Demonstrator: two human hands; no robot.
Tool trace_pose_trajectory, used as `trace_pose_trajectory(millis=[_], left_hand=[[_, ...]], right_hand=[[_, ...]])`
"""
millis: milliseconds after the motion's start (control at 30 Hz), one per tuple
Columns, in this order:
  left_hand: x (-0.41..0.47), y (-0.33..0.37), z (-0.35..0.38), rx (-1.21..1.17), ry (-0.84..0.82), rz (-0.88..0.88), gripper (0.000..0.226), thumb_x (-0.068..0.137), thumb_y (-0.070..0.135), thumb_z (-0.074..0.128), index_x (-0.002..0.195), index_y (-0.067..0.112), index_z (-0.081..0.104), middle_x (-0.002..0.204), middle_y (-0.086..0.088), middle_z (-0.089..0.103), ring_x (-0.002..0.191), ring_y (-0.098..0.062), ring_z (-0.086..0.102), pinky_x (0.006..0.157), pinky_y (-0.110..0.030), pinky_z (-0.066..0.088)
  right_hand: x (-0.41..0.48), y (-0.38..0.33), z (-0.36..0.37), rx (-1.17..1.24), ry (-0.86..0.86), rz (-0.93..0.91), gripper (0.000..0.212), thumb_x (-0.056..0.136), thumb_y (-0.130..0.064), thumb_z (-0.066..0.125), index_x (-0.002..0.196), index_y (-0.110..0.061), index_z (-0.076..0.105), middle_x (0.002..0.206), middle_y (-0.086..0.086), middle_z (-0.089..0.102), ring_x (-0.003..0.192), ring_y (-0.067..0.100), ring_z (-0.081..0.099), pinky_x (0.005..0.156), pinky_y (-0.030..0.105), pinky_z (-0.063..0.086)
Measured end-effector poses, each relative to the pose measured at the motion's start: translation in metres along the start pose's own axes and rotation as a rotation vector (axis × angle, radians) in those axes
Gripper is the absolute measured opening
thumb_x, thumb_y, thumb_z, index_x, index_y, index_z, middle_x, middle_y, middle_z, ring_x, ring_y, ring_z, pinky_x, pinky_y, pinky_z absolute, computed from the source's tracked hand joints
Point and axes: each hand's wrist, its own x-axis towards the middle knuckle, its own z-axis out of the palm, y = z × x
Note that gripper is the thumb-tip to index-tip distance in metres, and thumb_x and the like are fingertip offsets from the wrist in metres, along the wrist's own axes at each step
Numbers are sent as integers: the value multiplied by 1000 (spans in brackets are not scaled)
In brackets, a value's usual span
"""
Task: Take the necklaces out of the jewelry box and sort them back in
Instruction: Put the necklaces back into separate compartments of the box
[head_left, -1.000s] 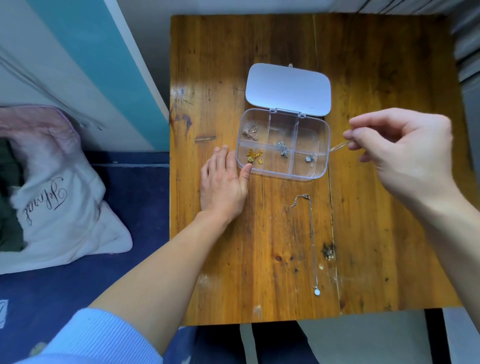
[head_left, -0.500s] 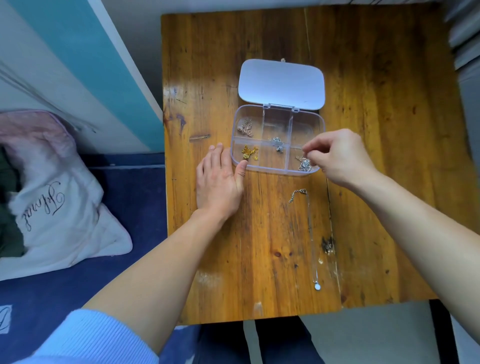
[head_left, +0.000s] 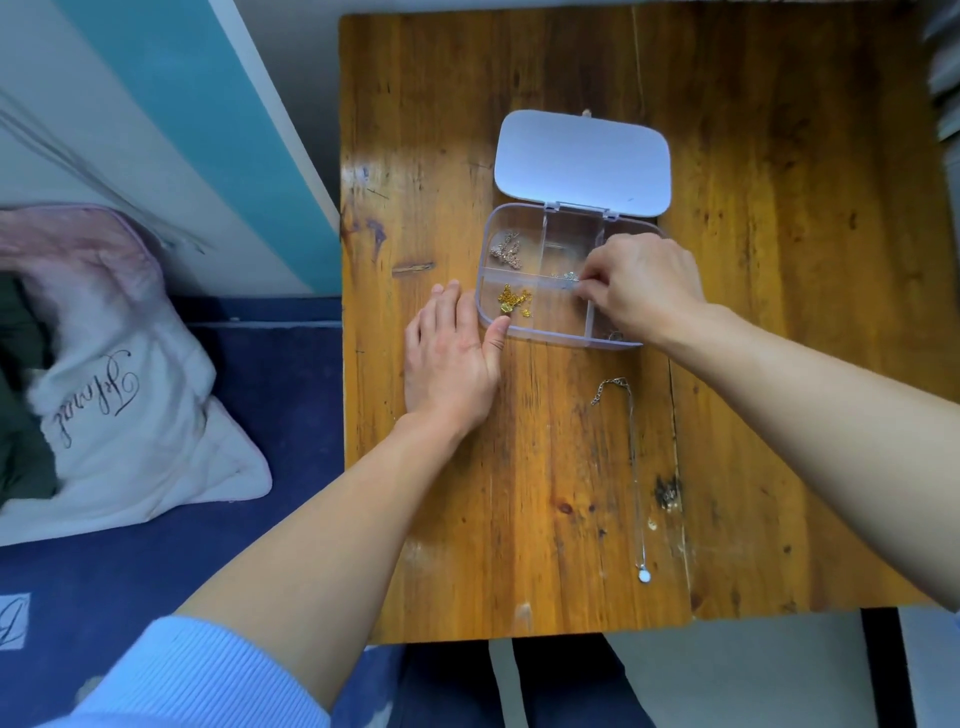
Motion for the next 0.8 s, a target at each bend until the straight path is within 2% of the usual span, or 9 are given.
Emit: trace_pose_trajectory(millis=[133, 267, 467, 567, 667, 800], left_hand=[[-1, 0, 1, 10, 7, 2, 60, 100, 49, 19, 145, 11, 32, 156, -9, 28, 146, -24, 17, 116, -38, 12], [-1, 0, 1, 10, 2, 1, 61, 100, 49, 18, 145, 11, 31, 156, -9, 27, 146, -24, 17, 117, -38, 12], [-1, 0, 0, -3, -4, 2, 62, 100, 50, 18, 146, 11, 30, 157, -8, 26, 146, -24, 16, 117, -38, 11], [-1, 0, 0, -5, -4, 3, 61, 100, 50, 18, 145, 10, 31, 156, -9, 27, 146, -24, 16, 116, -38, 11], [-1, -1, -1, -18, -10, 1, 61, 100, 50, 18, 146, 11, 30, 157, -8, 26, 146, -24, 16, 117, -38, 11], [0, 0, -6, -43, -40, 4, 61, 100, 50, 20, 146, 12, 30, 157, -8, 25, 146, -23, 15, 117, -39, 11]], right_hand=[[0, 3, -20, 191, 35, 38, 17, 88, -35, 65, 89, -20, 73, 90, 3, 73, 85, 24, 64, 74, 39, 52], [15, -2, -34, 292, 127, 84, 15, 88, -29, 66, 89, -16, 75, 87, 2, 71, 80, 16, 61, 70, 29, 48], [26, -6, -21, 218, 9, 169, 11, 87, -21, 65, 90, -17, 75, 93, 6, 72, 87, 25, 64, 75, 35, 53], [23, -4, -16, 242, -25, 188, 14, 86, -24, 68, 98, -19, 74, 97, 5, 72, 89, 22, 64, 76, 33, 52], [7, 2, -20, 316, 27, 212, 19, 84, -29, 70, 102, -22, 72, 96, 1, 72, 89, 18, 65, 79, 35, 54], [-60, 11, -27, 450, 145, 262, 15, 81, -31, 70, 94, -24, 73, 79, -6, 70, 72, 11, 63, 73, 33, 55]])
